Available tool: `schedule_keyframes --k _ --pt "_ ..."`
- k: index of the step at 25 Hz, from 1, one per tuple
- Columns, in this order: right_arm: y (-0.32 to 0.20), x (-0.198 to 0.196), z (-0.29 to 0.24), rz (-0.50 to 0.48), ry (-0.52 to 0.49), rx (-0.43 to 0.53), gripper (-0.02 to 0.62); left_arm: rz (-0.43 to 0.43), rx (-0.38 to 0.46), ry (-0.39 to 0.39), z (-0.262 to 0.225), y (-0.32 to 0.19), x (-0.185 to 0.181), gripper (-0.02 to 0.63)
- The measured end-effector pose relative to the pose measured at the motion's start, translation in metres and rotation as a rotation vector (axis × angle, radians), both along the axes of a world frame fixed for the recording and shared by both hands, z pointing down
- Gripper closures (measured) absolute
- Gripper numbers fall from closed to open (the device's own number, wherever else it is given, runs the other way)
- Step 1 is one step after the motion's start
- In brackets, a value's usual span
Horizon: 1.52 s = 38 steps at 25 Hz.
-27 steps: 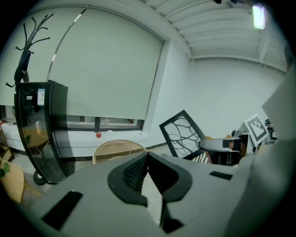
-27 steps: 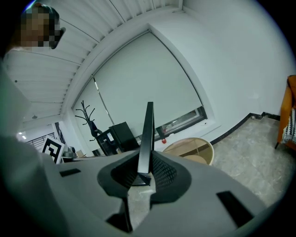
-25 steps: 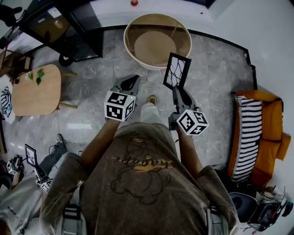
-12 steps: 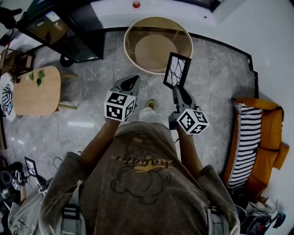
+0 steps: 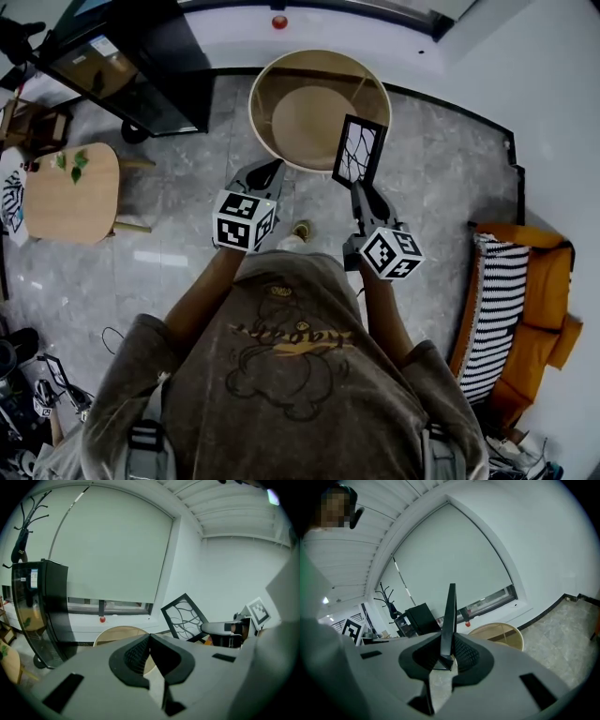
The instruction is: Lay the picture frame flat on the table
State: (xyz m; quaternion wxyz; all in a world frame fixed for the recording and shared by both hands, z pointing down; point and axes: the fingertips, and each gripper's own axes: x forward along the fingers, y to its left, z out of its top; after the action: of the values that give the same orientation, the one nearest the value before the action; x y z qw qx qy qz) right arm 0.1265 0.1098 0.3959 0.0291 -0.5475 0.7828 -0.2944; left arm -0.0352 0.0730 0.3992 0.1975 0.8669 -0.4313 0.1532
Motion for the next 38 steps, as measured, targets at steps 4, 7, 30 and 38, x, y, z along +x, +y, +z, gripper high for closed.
schedule_keyframes --k 4,7,30,38 --pt "-0.015 0.005 0.004 -0.021 0.0 -0.004 0.511 -0.028 0.0 0.004 0.002 -0.013 0.003 0.591" --pt "-0.024 0.006 0.005 -0.039 0.0 -0.002 0.511 -0.047 0.006 0.007 0.002 -0.02 0.004 0.591" --pt "-0.091 0.005 0.019 -0.046 -0.004 -0.027 0.511 -0.041 -0.004 0.012 0.014 -0.094 0.011 0.591" --pt "-0.125 0.006 0.025 -0.036 -0.002 -0.045 0.511 -0.018 -0.022 0.019 0.021 -0.131 0.017 0.591"
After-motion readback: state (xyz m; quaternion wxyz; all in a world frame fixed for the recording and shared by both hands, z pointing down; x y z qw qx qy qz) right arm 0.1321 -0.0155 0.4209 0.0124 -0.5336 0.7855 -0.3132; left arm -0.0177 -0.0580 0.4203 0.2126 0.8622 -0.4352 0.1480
